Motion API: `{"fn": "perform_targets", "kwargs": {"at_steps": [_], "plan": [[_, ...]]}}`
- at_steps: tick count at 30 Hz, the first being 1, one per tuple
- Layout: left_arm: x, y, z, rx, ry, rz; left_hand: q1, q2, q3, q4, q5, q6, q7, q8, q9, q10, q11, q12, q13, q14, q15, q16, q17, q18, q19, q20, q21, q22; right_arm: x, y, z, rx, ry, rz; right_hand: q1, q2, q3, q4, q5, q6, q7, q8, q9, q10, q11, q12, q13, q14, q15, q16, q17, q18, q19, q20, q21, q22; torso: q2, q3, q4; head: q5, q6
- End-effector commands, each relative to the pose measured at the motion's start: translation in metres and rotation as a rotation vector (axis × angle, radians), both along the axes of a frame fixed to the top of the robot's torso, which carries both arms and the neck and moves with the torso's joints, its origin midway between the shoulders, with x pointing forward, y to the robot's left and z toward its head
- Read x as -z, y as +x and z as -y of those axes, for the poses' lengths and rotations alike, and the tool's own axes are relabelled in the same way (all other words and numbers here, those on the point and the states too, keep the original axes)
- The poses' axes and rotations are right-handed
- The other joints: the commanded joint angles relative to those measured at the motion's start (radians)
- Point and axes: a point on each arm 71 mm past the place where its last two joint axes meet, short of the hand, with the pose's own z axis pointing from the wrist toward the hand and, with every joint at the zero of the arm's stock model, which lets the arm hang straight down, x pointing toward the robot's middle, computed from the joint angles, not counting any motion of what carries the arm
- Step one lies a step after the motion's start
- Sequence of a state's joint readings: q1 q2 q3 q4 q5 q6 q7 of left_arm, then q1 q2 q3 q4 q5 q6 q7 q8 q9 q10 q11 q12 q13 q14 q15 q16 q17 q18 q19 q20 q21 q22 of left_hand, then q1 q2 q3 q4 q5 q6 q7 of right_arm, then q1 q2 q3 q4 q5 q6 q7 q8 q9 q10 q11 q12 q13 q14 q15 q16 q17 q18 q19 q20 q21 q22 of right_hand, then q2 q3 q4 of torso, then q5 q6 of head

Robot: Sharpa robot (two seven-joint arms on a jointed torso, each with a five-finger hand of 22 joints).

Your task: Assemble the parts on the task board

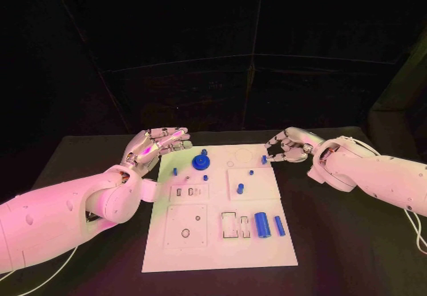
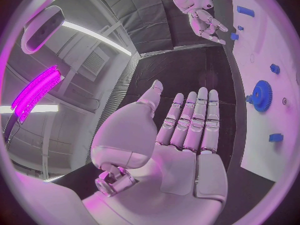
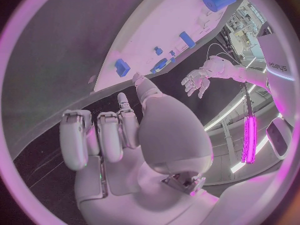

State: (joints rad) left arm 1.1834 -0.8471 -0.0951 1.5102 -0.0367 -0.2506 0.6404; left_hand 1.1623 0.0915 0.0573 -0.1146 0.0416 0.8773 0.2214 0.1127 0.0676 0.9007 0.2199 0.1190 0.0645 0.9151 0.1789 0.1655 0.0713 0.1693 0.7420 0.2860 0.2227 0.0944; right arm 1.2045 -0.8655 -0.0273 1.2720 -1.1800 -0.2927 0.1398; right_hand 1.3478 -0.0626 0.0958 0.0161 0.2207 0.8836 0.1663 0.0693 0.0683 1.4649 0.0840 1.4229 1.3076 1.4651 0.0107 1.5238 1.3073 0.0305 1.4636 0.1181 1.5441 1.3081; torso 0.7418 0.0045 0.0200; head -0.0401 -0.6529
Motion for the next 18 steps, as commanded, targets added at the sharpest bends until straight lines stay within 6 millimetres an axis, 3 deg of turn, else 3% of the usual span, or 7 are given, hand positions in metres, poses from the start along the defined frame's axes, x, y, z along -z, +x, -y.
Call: {"fn": "perform_targets", "kwargs": {"at_steps": [1, 13, 18], "plan": [[-0.002, -0.0002, 0.0019, 0.014, -0.01, 0.014, -0.001, 0.01, 0.0, -0.007, 0.006, 0.006, 0.051, -0.006, -0.001, 0.007, 0.0, -0.004, -0.001, 0.003, 0.003, -0.006, -0.001, 0.008, 0.005, 0.001, -0.005, -0.002, 0.0033, 0.0011, -0.0031, -0.02, -0.002, -0.013, 0.004, -0.006, -0.006, 0.001, 0.003, -0.008, -0.002, -0.006, -0.002, -0.002, -0.007, -0.004, 0.116, 0.079, -0.008, -0.002, 0.143, -0.011, 0.056, -0.004, -0.005, 0.176, -0.001, -0.001, -0.0002, 0.0, 0.0], [-0.0015, 0.0, 0.0019, 0.015, -0.01, 0.013, -0.001, 0.01, 0.0, -0.007, 0.006, 0.006, 0.051, -0.006, -0.001, 0.007, 0.0, -0.004, -0.001, 0.003, 0.003, -0.006, -0.001, 0.008, 0.005, 0.001, -0.005, -0.002, 0.0096, 0.0046, -0.0073, -0.024, -0.007, -0.03, 0.011, 0.001, -0.004, -0.004, 0.002, -0.007, -0.001, -0.002, 0.0, -0.001, -0.007, -0.003, 0.117, 0.08, -0.008, -0.001, 0.146, -0.011, 0.057, -0.004, -0.005, 0.177, -0.001, -0.0006, -0.0014, 0.003, 0.0], [-0.0014, -0.0001, 0.0027, 0.02, -0.011, 0.01, -0.001, 0.01, 0.0, -0.007, 0.006, 0.006, 0.051, -0.006, -0.001, 0.007, 0.0, -0.004, -0.001, 0.003, 0.003, -0.006, -0.001, 0.008, 0.005, 0.001, -0.005, -0.002, 0.0122, 0.0055, -0.0084, -0.025, -0.009, -0.04, 0.015, 0.015, -0.003, -0.008, -0.008, 0.016, 0.0, 0.011, 0.005, 0.002, -0.005, 0.001, 0.121, 0.081, -0.007, 0.001, 0.151, -0.012, 0.059, -0.004, -0.004, 0.18, -0.001, -0.0012, -0.0007, 0.004, 0.0]]}}
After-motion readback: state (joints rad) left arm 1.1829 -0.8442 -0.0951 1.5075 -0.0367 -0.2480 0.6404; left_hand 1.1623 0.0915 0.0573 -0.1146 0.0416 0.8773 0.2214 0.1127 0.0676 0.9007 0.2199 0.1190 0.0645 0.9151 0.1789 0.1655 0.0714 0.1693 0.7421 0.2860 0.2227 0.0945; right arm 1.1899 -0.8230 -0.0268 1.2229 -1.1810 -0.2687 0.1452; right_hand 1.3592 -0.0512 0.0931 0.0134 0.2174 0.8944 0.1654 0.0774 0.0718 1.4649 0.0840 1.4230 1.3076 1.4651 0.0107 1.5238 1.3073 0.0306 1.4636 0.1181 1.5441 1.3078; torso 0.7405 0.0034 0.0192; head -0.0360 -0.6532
